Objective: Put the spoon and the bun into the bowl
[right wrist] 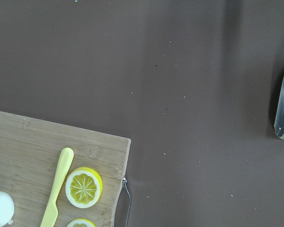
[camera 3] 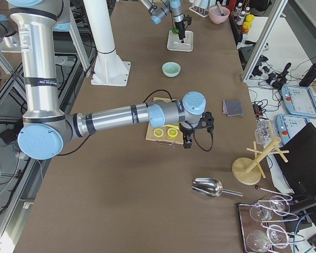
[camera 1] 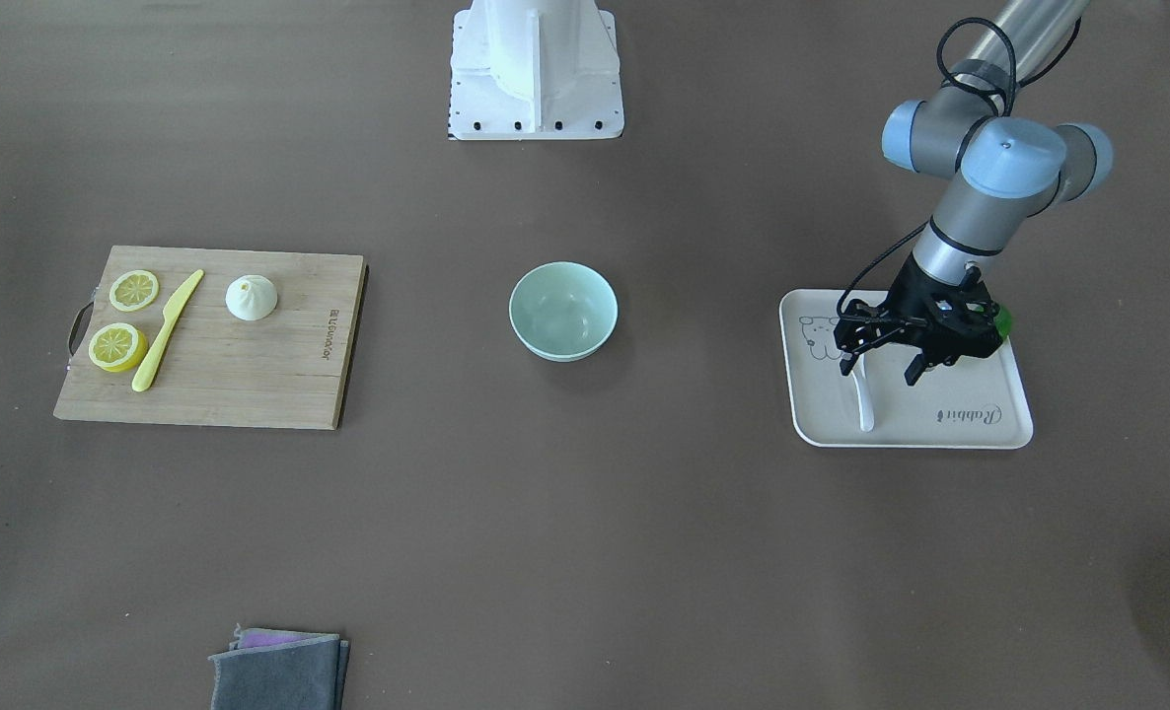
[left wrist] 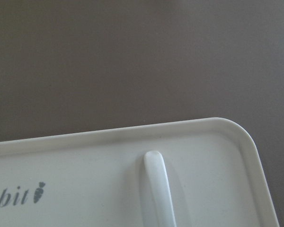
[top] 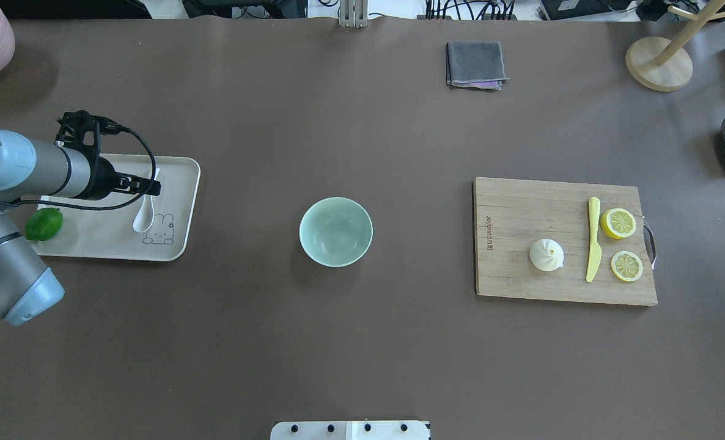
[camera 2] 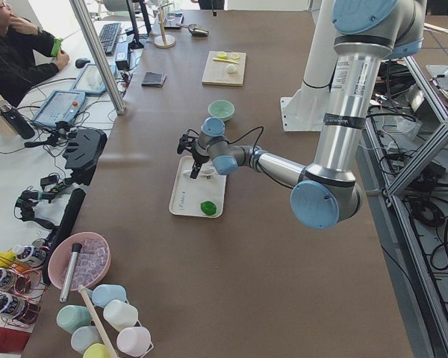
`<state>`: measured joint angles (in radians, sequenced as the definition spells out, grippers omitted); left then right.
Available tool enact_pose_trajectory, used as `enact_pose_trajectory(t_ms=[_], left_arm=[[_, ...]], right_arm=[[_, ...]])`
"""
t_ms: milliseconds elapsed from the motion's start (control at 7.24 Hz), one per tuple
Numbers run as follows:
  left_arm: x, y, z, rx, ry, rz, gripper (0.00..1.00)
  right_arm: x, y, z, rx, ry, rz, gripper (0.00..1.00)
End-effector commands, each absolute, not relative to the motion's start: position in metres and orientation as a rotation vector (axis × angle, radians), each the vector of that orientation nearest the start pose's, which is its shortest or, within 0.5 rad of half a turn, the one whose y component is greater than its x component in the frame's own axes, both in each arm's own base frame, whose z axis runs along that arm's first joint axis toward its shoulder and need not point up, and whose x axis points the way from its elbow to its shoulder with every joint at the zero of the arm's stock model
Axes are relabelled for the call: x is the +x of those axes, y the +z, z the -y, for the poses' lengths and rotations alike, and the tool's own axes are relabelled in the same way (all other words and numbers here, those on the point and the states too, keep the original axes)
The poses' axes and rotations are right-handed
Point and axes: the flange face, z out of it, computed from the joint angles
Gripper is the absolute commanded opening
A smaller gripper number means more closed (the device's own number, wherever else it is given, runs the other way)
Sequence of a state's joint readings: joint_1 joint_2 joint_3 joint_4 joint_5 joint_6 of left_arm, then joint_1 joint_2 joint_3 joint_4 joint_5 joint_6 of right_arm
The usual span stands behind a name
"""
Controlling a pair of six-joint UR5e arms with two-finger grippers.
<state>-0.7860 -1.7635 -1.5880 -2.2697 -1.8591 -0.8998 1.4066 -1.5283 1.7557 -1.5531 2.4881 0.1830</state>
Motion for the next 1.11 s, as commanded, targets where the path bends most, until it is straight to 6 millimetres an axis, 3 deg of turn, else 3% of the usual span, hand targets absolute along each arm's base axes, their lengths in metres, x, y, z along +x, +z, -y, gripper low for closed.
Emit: enact_pose_trajectory(t_ms=[0, 276, 967], left_arm=[[0.359, 0.484, 0.508, 0.394, 0.025, -0.838, 0.66], [0.359, 0.482, 0.509, 0.403, 0.021, -0.833, 0.54], [0.370, 0.476, 0.506, 0.414, 0.026, -0.835, 0.51]], right_arm=[[-0.038, 0.524, 0.520, 0.067, -0.095, 0.941, 1.00], [-0.039, 0.520, 0.523, 0.072, -0.098, 0.942, 1.00], [-0.040, 0.518, 0.527, 0.068, -0.087, 0.945, 1.00]])
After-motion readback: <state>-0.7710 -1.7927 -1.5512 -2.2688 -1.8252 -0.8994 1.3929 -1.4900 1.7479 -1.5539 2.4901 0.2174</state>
